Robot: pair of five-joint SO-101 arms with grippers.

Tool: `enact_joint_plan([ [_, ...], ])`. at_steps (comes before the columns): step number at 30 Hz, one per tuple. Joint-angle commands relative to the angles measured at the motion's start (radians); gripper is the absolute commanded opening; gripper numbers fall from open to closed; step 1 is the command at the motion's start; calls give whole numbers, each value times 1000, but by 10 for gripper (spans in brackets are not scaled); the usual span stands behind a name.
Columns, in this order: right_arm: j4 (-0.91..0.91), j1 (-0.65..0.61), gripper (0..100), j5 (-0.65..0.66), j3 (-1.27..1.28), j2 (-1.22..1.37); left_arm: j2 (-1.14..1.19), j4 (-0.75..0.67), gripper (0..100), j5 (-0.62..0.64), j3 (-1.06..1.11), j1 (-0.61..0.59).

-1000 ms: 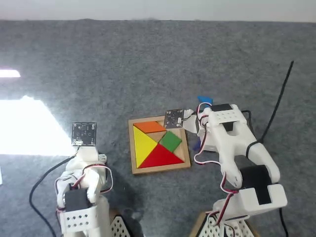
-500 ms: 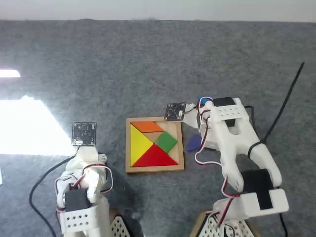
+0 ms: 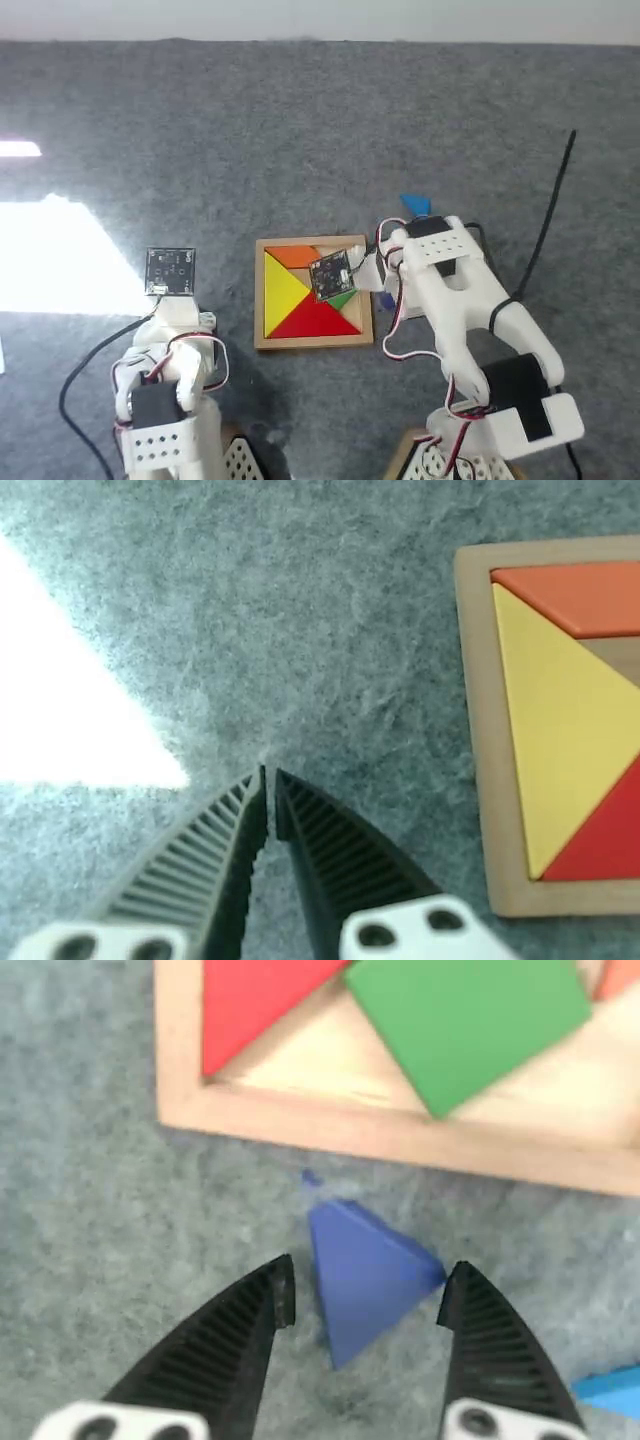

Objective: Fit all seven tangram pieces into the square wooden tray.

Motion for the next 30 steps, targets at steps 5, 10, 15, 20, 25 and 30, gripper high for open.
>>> enact_joint_plan([
  [5, -99, -21, 242, 17, -5, 65, -18, 3, 14, 2, -13, -9],
  [10, -84, -2, 241, -6, -17, 88, -18, 3, 14, 2, -13, -9],
  [15, -50, 31, 113, -17, -21, 91, -18, 3, 14, 2, -13, -9],
  [20, -33, 136, 32, -109, -32, 91, -18, 3, 14, 2, -13, -9],
  [25, -45, 222, 32, -288, -37, 85, -18, 3, 14, 2, -13, -9],
  [30, -96, 275, 98, -638, -123, 67, -18, 3, 14, 2, -13, -9],
])
